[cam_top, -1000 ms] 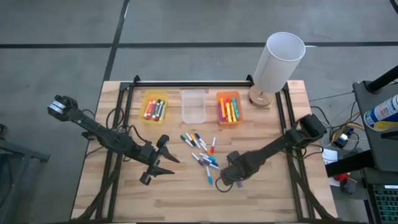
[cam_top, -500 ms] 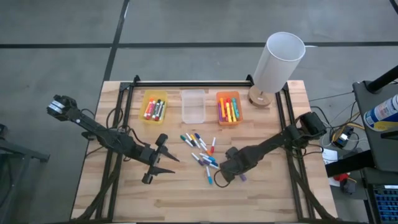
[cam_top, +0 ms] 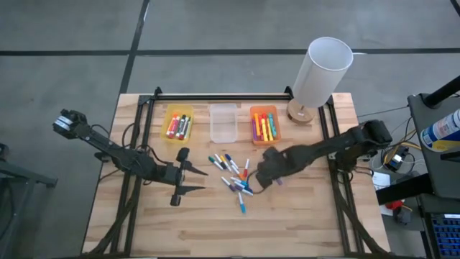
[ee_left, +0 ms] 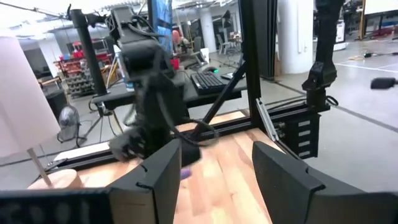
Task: Pick & Place Markers
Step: Put the large purple highlighter pen into the orange bin
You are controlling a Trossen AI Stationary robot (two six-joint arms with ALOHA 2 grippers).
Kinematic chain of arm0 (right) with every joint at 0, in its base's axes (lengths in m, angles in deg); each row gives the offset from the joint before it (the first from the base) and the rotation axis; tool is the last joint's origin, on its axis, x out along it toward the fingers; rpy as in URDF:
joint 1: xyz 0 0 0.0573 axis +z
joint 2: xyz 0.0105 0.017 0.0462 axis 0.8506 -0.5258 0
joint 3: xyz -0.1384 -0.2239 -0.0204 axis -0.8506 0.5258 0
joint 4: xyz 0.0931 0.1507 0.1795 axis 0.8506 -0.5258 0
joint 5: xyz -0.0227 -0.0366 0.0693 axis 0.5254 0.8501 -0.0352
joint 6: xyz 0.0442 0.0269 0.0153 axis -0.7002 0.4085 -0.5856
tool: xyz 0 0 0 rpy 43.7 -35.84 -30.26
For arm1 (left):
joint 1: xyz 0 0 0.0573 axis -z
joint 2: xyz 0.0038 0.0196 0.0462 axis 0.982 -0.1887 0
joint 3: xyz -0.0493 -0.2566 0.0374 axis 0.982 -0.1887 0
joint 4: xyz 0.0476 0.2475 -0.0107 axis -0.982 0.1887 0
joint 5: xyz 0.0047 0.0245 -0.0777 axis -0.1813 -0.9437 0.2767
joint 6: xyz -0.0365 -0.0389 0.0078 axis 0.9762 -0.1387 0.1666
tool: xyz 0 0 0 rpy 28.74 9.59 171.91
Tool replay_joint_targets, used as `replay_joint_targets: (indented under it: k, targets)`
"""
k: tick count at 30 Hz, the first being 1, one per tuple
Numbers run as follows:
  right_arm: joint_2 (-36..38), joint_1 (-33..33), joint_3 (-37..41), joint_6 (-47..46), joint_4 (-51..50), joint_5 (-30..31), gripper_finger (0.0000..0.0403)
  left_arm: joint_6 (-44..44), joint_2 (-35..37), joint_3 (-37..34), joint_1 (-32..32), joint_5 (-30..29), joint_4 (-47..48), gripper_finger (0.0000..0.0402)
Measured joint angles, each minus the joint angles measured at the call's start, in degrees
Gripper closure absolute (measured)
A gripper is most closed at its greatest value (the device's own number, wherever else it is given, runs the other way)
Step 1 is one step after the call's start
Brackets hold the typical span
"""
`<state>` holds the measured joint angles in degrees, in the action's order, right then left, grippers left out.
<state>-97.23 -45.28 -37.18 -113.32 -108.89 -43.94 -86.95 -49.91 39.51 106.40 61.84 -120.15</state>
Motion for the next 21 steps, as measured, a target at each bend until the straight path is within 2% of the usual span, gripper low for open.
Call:
replay_joint_targets:
  k: [9, 14, 17, 21]
  targets:
    - [11.6, -10.7, 0.0, 9.6, 2.5, 17.5, 0.0345, -4.5, 0.4, 0.0, -1.2, 0.0, -1.4, 0.0209]
    - [12.8, -16.8, 0.2, 16.7, 12.1, 19.0, 0.0345, -4.5, 0.3, 0.0, -2.3, 0.0, -3.3, 0.0209]
    - [11.5, -19.6, 0.4, 21.4, 18.4, 18.9, 0.0344, -4.5, 0.3, 0.0, -2.7, 0.1, -4.7, 0.0209]
    - [8.7, -23.4, 0.5, 23.5, 21.5, 17.9, 0.0344, -4.5, 0.3, 0.0, -2.9, 0.1, -5.0, 0.0209]
